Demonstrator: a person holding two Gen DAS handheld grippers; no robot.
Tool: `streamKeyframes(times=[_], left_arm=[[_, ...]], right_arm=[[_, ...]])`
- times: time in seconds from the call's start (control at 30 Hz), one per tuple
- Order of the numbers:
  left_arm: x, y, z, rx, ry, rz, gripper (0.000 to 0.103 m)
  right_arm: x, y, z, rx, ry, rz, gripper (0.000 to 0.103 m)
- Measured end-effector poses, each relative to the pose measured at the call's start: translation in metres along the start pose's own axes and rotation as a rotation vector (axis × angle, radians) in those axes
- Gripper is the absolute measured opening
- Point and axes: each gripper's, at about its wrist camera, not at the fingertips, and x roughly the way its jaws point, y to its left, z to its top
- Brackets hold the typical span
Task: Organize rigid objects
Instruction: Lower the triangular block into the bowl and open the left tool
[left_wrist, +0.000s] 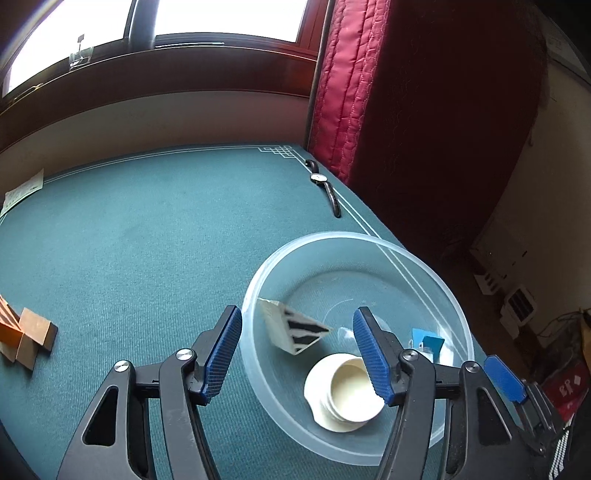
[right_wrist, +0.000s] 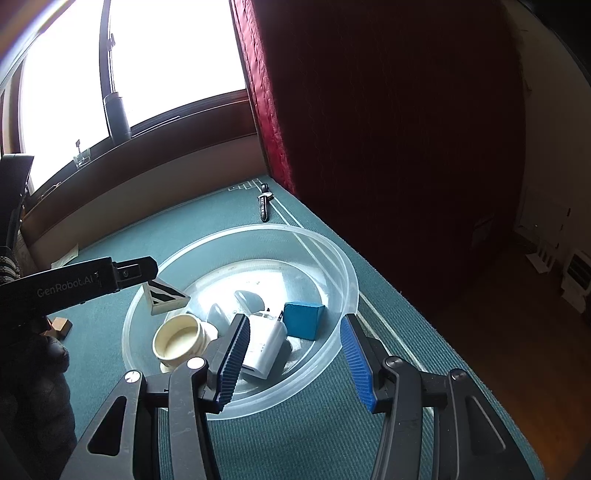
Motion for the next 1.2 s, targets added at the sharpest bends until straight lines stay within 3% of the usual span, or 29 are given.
streamKeyframes(times=[0.4, 0.73, 1.2], left_arm=[[-0.006, 0.025, -0.017, -0.043, 0.016, 0.087, 0.064], [-0.020, 0.031, -0.029, -0.022, -0.002, 0.142, 0.075], [-0.030, 0.051, -0.039, -0.030, 0.007, 0.214, 0.075]], right_arm=[[-0.004, 0.007, -0.002, -0.006, -0.010, 0.010, 0.061], [-0.007, 0.011, -0.005, -0.012, -0.015, 0.030, 0.067], [-0.011, 0.028, -0.011, -0.032, -0.019, 0.065, 0.085]])
